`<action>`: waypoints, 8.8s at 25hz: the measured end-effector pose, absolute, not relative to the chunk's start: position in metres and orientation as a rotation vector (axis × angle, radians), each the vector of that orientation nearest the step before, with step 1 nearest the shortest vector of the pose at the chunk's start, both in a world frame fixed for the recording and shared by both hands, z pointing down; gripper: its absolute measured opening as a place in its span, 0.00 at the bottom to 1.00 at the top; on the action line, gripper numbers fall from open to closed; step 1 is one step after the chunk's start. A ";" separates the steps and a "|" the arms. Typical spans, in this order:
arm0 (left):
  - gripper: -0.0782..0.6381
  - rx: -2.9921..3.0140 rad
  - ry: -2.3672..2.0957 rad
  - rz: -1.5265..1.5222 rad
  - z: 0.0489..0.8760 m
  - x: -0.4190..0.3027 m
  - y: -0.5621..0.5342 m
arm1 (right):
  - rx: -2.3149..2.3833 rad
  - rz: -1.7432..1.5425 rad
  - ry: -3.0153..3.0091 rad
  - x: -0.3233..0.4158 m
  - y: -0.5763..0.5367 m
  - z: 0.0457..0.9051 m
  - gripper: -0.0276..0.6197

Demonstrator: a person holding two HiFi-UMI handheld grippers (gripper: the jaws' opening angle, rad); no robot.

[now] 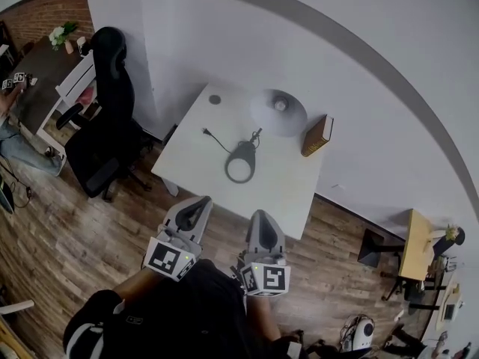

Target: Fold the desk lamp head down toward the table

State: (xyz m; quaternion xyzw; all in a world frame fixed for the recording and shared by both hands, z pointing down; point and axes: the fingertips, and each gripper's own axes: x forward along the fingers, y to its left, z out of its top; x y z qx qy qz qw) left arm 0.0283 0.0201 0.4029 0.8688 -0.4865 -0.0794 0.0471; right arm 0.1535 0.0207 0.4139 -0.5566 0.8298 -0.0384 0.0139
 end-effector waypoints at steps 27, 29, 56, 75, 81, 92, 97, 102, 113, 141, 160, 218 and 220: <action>0.15 2.830 -1.168 -0.291 0.368 0.017 -0.117 | -1.991 -0.042 2.344 0.138 -0.081 0.380 0.06; 0.15 2.840 -1.151 -0.293 0.364 0.020 -0.122 | -2.005 -0.046 2.332 0.142 -0.084 0.377 0.06; 0.33 2.910 -1.192 -0.293 0.336 0.068 -0.199 | -1.909 0.015 2.312 0.191 -0.166 0.338 0.25; 0.19 2.913 -1.133 -0.265 0.345 0.076 -0.212 | -1.968 0.011 2.292 0.191 -0.177 0.339 0.07; 0.18 2.906 -1.115 -0.233 0.355 0.077 -0.208 | -1.976 -0.006 2.297 0.194 -0.173 0.348 0.07; 0.16 2.923 -1.123 -0.178 0.372 0.072 -0.198 | -1.977 -0.030 2.309 0.191 -0.163 0.369 0.07; 0.16 2.931 -1.121 -0.169 0.377 0.071 -0.196 | -1.996 -0.031 2.319 0.189 -0.159 0.373 0.07; 0.16 2.916 -1.107 -0.159 0.383 0.072 -0.195 | -2.004 -0.040 2.322 0.191 -0.158 0.378 0.07; 0.15 2.934 -1.107 -0.090 0.410 0.072 -0.191 | -2.050 -0.049 2.350 0.189 -0.155 0.407 0.07; 0.15 2.990 -1.208 0.026 0.489 0.078 -0.198 | -2.152 -0.058 2.427 0.191 -0.163 0.484 0.09; 0.15 2.990 -1.197 0.054 0.496 0.079 -0.202 | -2.178 0.060 2.656 0.185 -0.157 0.486 0.20; 0.43 3.605 -0.581 0.854 0.463 0.084 -0.138 | -2.068 0.846 3.129 0.139 -0.127 0.457 0.23; 0.42 3.617 -0.591 0.874 0.463 0.086 -0.140 | -2.070 0.848 3.128 0.138 -0.128 0.457 0.23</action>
